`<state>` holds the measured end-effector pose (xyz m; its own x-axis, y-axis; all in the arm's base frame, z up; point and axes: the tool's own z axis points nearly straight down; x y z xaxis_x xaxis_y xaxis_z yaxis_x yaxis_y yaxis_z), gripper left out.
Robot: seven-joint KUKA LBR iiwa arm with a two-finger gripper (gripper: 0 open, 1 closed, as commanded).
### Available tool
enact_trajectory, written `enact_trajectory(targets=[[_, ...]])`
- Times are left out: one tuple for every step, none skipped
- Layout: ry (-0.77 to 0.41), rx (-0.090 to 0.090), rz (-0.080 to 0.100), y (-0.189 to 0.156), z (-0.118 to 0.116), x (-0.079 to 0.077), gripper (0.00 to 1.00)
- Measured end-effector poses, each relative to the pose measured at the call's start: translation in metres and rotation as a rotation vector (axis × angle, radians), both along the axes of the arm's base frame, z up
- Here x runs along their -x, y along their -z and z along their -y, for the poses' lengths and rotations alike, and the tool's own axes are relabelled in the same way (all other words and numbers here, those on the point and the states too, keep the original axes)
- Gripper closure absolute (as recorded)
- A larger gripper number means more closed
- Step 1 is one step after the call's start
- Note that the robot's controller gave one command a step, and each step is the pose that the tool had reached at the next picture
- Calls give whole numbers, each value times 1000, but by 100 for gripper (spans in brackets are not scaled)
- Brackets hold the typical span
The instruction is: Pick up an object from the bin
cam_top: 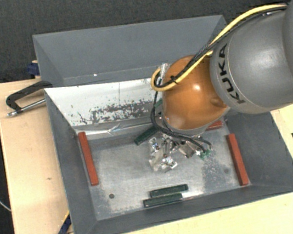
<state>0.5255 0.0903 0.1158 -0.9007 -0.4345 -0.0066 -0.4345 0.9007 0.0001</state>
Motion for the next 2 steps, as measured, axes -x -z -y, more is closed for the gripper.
enact_trajectory(targets=[[159,0,-2,6,-8,-9,100],[371,0,-6,-29,-1,-5,100]])
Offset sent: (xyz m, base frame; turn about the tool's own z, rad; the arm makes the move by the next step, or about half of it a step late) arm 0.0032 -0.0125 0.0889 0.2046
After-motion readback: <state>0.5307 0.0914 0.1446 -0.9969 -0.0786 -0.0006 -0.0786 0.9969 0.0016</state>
